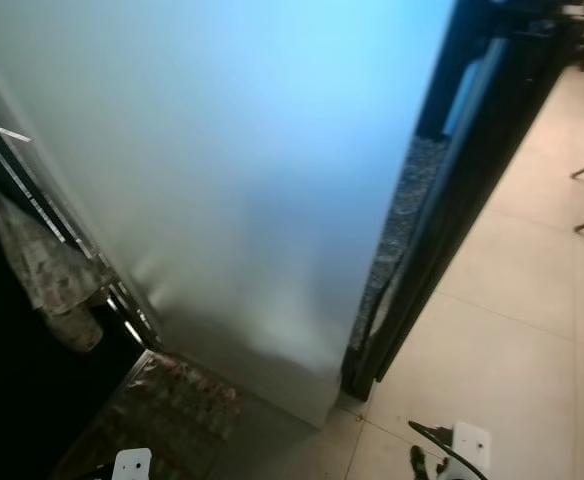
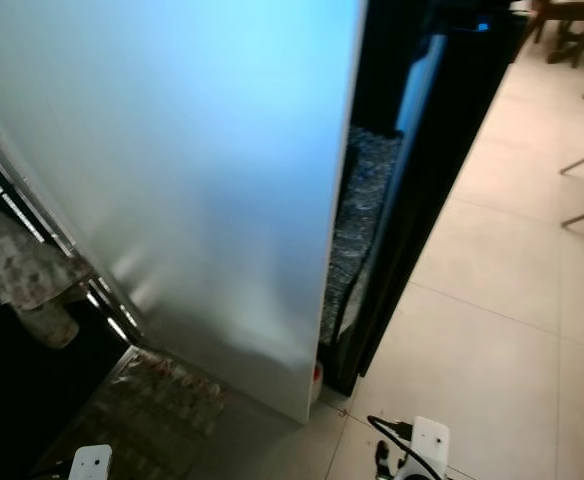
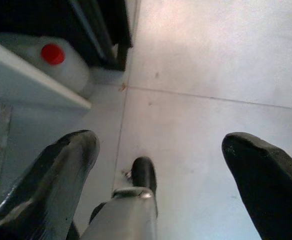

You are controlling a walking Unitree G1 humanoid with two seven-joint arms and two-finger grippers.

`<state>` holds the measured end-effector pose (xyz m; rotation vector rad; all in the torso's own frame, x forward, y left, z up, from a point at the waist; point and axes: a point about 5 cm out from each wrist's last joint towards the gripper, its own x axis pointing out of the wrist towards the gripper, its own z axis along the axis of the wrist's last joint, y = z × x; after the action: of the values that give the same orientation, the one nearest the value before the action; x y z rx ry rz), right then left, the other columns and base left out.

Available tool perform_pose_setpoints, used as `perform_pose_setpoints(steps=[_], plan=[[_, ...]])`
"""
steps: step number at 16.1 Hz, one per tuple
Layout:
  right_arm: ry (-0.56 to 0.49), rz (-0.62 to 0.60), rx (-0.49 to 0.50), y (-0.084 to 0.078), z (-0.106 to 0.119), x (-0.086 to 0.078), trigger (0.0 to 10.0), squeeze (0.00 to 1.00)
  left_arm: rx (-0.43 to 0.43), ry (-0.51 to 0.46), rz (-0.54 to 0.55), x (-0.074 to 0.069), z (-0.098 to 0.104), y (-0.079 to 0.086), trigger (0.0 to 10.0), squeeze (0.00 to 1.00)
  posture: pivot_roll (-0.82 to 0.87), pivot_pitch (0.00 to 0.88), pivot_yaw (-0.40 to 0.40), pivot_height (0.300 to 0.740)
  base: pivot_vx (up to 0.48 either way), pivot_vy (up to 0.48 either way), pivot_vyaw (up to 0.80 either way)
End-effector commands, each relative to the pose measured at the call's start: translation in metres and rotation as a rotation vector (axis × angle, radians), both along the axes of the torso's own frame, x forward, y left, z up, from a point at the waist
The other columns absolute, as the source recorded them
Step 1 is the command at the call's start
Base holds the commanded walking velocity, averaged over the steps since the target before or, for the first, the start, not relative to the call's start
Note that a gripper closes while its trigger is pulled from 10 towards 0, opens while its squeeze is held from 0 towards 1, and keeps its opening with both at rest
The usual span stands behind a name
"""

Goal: Restocking fridge

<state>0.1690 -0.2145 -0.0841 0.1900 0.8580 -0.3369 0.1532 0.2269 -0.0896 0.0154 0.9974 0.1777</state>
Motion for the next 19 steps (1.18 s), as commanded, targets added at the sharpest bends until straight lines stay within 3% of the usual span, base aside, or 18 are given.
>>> perform_pose_setpoints(steps=[1,4,5,6,7,8,10,11,13,14,16,18,19], plan=[[-0.057,-0.030,-0.028,-0.002,0.004,0.003,10.0,0.00,0.017,0.021,-0.011,-0.004,-0.002,0.002,10.0,0.00,0.11,0.072,0.037,0.740,0.000,0.000,0.00],[-0.127,-0.033,-0.135,-0.006,0.011,0.007,10.0,0.00,0.022,0.020,-0.009,-0.004,-0.001,0.002,10.0,0.00,0.10,0.067,0.026,0.740,0.000,0.000,0.00],[-0.253,-0.073,-0.138,-0.021,0.026,0.024,10.0,0.00,0.022,0.019,-0.005,-0.004,-0.001,0.002,10.0,0.00,0.10,0.068,0.025,0.740,0.000,0.000,0.00],[-0.313,-0.080,-0.160,-0.031,0.036,0.034,10.0,0.00,0.022,0.019,-0.004,-0.004,-0.001,0.003,10.0,0.00,0.09,0.068,0.025,0.740,0.000,0.000,0.00],[-0.501,-0.016,-0.327,-0.049,0.079,0.071,10.0,0.00,0.025,0.021,-0.004,-0.005,-0.001,0.003,10.0,0.00,0.09,0.066,0.023,0.740,0.000,0.000,0.00],[-0.537,0.006,-0.361,-0.049,0.086,0.077,10.0,0.00,0.026,0.021,-0.004,-0.005,-0.001,0.003,10.0,0.00,0.09,0.066,0.023,0.740,0.000,0.000,0.00],[-0.699,0.102,-0.464,-0.033,0.114,0.091,10.0,0.00,0.031,0.024,-0.002,-0.006,-0.002,0.004,10.0,0.00,0.09,0.059,0.012,0.740,0.000,0.000,0.00],[-0.707,0.106,-0.467,-0.032,0.115,0.091,10.0,0.00,0.031,0.023,-0.001,-0.006,-0.002,0.004,10.0,0.00,0.09,0.059,0.012,0.740,0.000,0.000,0.00],[-0.838,0.206,-0.453,-0.001,0.139,0.097,10.0,0.00,0.035,0.026,0.001,-0.008,-0.002,0.004,10.0,0.00,0.09,0.054,0.005,0.740,0.000,0.000,0.00],[-0.897,0.273,-0.410,0.031,0.154,0.101,10.0,0.00,0.037,0.031,0.002,-0.009,-0.003,0.003,10.0,0.00,0.08,0.047,0.004,0.740,0.000,0.000,0.00],[-0.934,0.285,-0.328,0.063,0.164,0.104,10.0,0.00,0.035,0.033,0.004,-0.010,-0.004,0.002,10.0,0.00,0.09,0.041,-0.002,0.740,0.000,0.000,0.00],[-0.903,0.239,-0.301,0.064,0.163,0.109,10.0,0.02,0.030,0.029,0.006,-0.010,-0.004,0.001,10.0,0.00,0.09,0.033,-0.003,0.740,0.000,0.000,0.00],[-0.896,0.217,-0.298,0.061,0.166,0.112,10.0,1.00,0.030,0.029,0.004,-0.011,-0.004,0.000,10.0,0.00,0.09,0.033,-0.003,0.740,0.000,0.000,0.00]])
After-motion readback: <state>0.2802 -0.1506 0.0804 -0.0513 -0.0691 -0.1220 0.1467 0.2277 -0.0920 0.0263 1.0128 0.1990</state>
